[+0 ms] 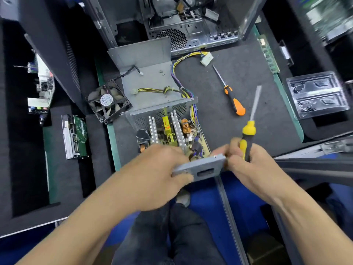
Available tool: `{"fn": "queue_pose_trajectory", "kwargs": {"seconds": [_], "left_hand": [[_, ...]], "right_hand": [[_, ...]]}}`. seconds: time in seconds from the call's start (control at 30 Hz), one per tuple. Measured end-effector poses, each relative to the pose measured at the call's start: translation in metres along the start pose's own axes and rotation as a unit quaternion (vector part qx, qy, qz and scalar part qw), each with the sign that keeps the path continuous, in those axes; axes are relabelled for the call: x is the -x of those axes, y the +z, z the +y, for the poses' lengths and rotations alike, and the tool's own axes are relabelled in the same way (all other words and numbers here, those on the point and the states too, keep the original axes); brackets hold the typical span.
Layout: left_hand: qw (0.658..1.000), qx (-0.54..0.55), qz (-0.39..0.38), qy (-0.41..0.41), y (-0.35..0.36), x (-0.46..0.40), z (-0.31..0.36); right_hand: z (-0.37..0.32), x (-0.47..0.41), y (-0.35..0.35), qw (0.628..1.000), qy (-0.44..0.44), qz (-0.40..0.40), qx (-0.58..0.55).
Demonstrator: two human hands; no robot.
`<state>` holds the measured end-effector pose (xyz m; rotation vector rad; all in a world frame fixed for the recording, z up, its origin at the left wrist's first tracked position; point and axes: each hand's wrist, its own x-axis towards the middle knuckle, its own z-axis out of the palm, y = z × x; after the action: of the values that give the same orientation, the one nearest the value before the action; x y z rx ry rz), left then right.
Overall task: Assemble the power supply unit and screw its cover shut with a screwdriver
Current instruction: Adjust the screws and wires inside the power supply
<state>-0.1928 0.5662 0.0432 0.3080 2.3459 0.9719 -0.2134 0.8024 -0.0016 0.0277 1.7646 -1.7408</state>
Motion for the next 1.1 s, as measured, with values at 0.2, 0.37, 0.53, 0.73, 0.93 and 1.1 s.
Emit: {"fn": "queue_pose_trajectory", "kwargs": {"seconds": [0.2,0.37,0.53,0.73,0.93,1.1], "left_hand": [[0.977,0.171,-0.083,-0.092,-0.048,-0.001,0.017],[0.950,0.247,-0.124,-0.143,-0.070,-0.006,0.013],[0.943,0.248,-0.153,-0.158,-0.085,-0.009,0.007],[0.935,0.260,-0.169,-0.170,-0.083,-0.009,-0.001],[0.939,0.252,-0.170,-0.163,-0.090,-0.019,-0.006],[0.933,0.271,-0.178,-0.158,-0.090,-0.027,-0.012]], "right_hand": [[-0.037,0.008,0.016,0.983,-0.106,0.135,0.072],[-0.059,0.003,0.026,0.959,-0.118,0.188,0.175],[-0.071,-0.006,0.031,0.968,-0.097,0.135,0.191],[-0.074,-0.010,0.029,0.976,-0.079,0.067,0.194],[-0.073,-0.018,0.034,0.975,-0.082,0.076,0.192],[-0.066,-0.021,0.036,0.975,-0.081,0.073,0.192]]}}
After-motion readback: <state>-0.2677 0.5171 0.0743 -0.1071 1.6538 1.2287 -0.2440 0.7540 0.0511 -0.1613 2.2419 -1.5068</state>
